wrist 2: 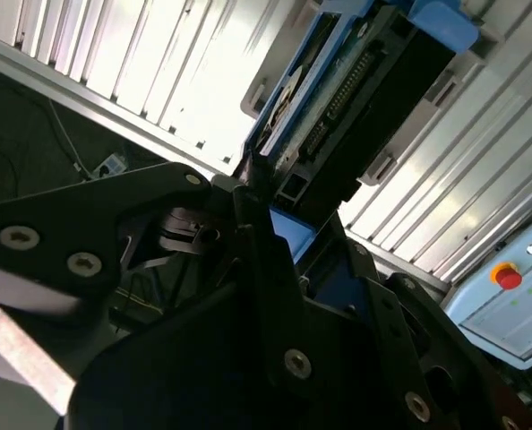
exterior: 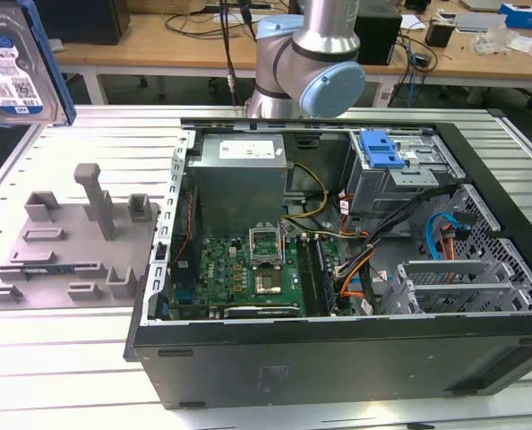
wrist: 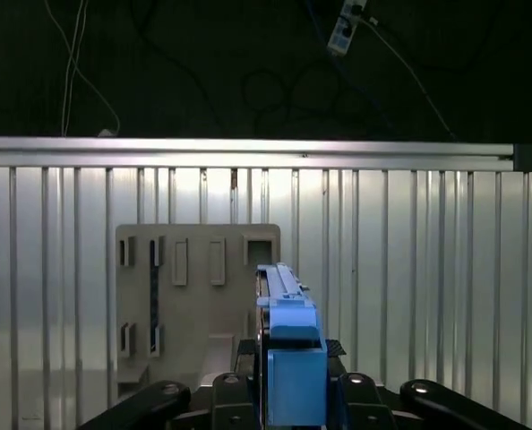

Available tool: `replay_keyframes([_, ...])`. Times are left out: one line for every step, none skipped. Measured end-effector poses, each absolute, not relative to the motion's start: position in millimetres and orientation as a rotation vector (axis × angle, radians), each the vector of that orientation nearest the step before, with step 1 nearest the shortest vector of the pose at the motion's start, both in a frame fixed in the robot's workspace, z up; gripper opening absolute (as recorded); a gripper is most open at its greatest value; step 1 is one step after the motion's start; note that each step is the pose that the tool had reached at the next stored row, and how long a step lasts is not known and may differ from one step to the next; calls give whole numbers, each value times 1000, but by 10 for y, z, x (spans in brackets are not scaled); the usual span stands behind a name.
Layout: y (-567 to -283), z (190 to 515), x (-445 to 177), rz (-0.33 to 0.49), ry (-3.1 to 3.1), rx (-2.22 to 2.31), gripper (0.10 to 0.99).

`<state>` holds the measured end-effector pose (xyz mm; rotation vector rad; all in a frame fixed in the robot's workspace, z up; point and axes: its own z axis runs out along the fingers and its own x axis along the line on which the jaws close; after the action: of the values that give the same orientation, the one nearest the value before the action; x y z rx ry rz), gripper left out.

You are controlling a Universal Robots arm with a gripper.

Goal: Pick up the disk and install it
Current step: 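Pick up the disk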

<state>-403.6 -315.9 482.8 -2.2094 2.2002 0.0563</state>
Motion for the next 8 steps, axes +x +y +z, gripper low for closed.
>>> replay_keyframes([-3160,4829,-4036,56,2200,-2209,365])
replay_keyframes([-3160,4829,-4036,56,2200,-2209,365])
replay_keyframes([-3161,4828,-4037,56,2200,-2209,365])
replay_keyframes([-3162,4829,-4037,56,2200,-2209,365])
replay_keyframes([-3162,4829,-4036,56,2200,-2209,365])
replay_keyframes([-3163,4829,-4037,56,2200,-2209,365])
replay_keyframes([-3175,4829,-4035,56,2200,-2209,365])
replay_keyframes([-3210,4829,-4012,56,2200,-2209,365])
